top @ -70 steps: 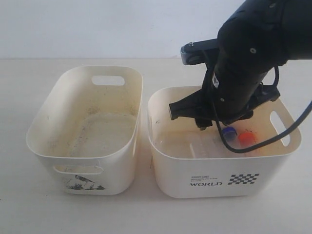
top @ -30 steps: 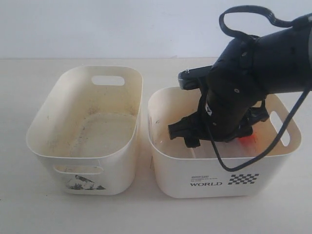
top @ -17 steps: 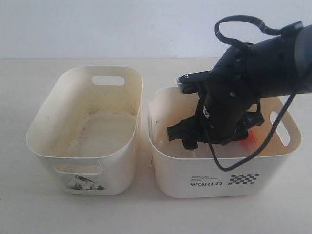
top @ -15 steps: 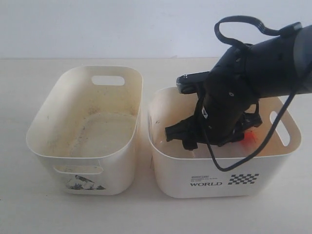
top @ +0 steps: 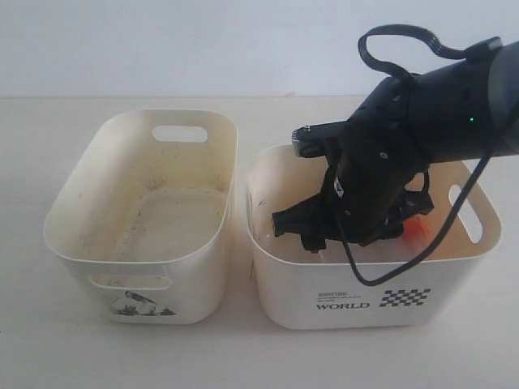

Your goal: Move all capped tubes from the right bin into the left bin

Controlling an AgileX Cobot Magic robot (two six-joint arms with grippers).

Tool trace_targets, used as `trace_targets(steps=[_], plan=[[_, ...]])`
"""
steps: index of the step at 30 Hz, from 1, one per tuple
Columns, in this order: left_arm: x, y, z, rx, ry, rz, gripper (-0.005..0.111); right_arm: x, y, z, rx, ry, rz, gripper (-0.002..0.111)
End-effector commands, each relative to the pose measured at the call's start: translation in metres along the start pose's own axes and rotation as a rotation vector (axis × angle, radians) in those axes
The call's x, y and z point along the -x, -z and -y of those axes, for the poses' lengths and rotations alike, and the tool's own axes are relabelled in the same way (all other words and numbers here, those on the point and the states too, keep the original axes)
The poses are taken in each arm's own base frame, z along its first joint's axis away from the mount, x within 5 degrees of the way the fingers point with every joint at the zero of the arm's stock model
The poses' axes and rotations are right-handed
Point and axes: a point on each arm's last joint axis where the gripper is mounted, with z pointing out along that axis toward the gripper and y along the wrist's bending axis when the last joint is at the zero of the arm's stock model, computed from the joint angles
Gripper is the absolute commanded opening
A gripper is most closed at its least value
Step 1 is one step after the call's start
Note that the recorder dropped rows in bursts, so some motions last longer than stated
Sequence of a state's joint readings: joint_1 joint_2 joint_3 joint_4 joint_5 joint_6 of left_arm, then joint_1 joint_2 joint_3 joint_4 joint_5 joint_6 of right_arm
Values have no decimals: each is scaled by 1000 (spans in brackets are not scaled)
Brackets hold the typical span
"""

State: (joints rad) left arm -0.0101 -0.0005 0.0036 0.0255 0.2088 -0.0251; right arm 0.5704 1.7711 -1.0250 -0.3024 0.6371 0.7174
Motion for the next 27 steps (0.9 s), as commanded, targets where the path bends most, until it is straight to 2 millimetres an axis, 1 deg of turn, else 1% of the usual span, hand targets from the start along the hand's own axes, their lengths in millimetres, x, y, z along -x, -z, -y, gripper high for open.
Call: trace_targets(steps=[1,3,8,13,18,20,27], plan=[[1,0,0,-1,13,3,4,-3,-8,1,-11,-4,-33,63],[1,0,0,-1,13,3,4,-5,-15,0,-18,14,-50,63],[1,0,0,-1,13,3,4,-6,-22,-2,-14,7,-64,63],[1,0,0,-1,13,3,4,-11,-34,-2,-33,27,-105,63],[1,0,0,-1,13,3,4,-12,-38,-3,-26,32,-121,62],[1,0,0,-1,13,3,4,-12,-38,-3,-26,31,-121,58],[1,0,0,-1,13,3,4,-13,-38,-3,-27,30,-124,36]])
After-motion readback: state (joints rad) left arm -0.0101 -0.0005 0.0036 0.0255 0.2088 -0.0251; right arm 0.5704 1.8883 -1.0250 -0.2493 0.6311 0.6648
